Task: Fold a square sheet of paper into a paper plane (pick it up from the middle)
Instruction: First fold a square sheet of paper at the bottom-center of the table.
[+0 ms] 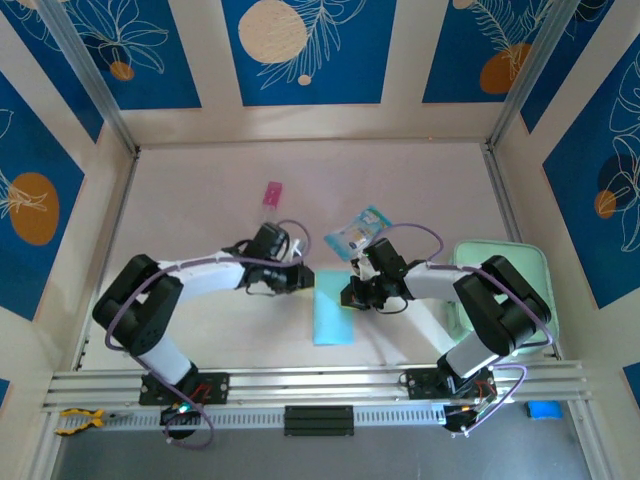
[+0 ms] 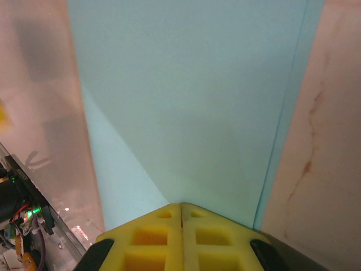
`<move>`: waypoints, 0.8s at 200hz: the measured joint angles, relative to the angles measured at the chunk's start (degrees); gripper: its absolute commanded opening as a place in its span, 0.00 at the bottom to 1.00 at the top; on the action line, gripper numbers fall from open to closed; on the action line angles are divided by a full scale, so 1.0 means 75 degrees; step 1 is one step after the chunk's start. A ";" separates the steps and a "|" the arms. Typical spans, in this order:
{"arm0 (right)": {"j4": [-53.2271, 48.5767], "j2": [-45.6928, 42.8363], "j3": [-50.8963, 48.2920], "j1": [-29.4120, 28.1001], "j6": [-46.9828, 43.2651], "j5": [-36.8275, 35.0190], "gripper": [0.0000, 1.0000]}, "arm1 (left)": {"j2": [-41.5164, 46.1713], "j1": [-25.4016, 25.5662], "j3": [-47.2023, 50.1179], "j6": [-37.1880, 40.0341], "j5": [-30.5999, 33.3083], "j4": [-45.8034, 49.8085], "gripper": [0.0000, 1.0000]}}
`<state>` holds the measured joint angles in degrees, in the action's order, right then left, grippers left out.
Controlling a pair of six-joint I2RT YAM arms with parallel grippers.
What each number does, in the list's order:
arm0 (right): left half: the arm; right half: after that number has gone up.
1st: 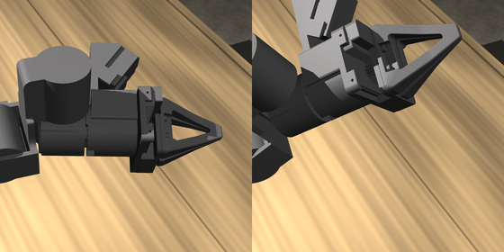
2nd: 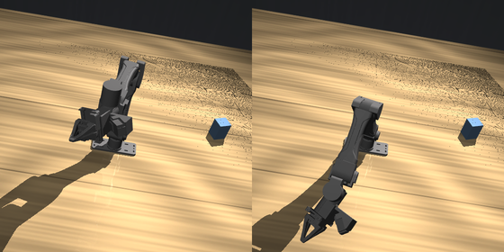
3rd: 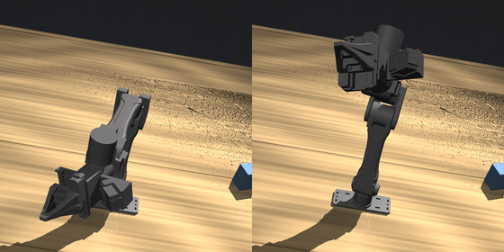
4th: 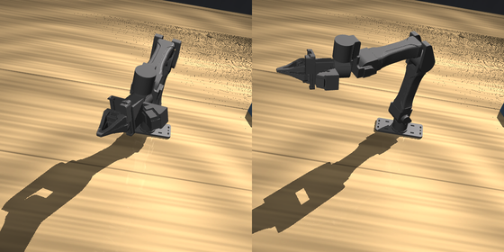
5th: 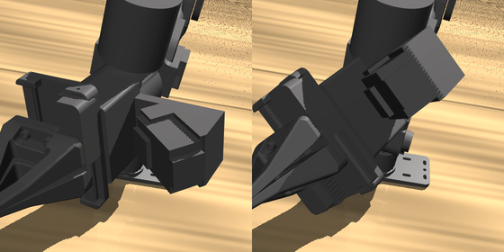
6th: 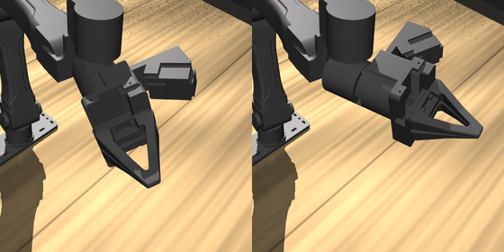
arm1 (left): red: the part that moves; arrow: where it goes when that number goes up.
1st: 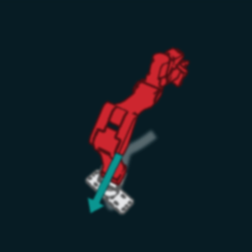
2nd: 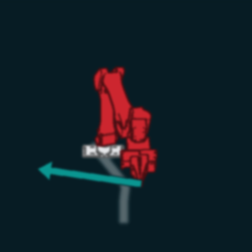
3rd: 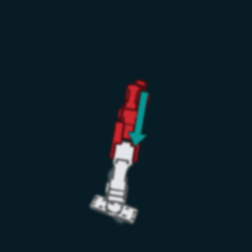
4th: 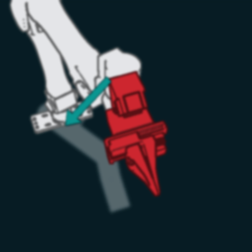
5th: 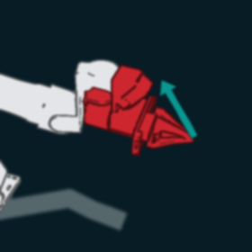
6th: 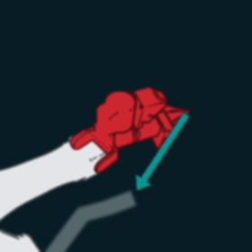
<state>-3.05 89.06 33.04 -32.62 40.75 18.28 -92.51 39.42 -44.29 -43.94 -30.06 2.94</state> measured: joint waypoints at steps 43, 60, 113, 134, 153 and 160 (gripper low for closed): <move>-0.0085 0.0006 0.0038 0.0000 -0.0003 -0.0006 0.00 | -0.0064 0.0600 0.0586 -0.0219 -0.0152 -0.0685 0.21; -0.0085 0.0009 0.0038 0.0000 -0.0003 -0.0006 0.00 | -0.0198 0.0627 0.0673 -0.0213 -0.0160 -0.0825 0.21; -0.0085 0.0020 0.0044 0.0000 -0.0006 0.0000 0.00 | -0.0082 0.0632 0.1236 -0.0125 -0.0108 -0.1390 0.21; -0.0085 0.0035 0.0050 0.0000 -0.0006 0.0026 0.00 | 0.0163 0.0667 0.1250 -0.0070 0.0108 -0.0944 0.21; -0.0131 0.0055 0.0093 0.0000 -0.0032 0.0052 0.00 | 0.0481 0.0752 0.1198 -0.0067 0.0300 -0.0391 0.21; -0.0143 0.0058 0.0096 0.0000 -0.0035 0.0052 0.00 | 0.0592 0.0810 0.1137 -0.0064 0.0335 -0.0216 0.17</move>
<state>-4.12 89.49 33.76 -32.62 40.49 18.68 -88.07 45.50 -35.77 -44.42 -27.55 1.32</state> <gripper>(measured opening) 0.063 0.210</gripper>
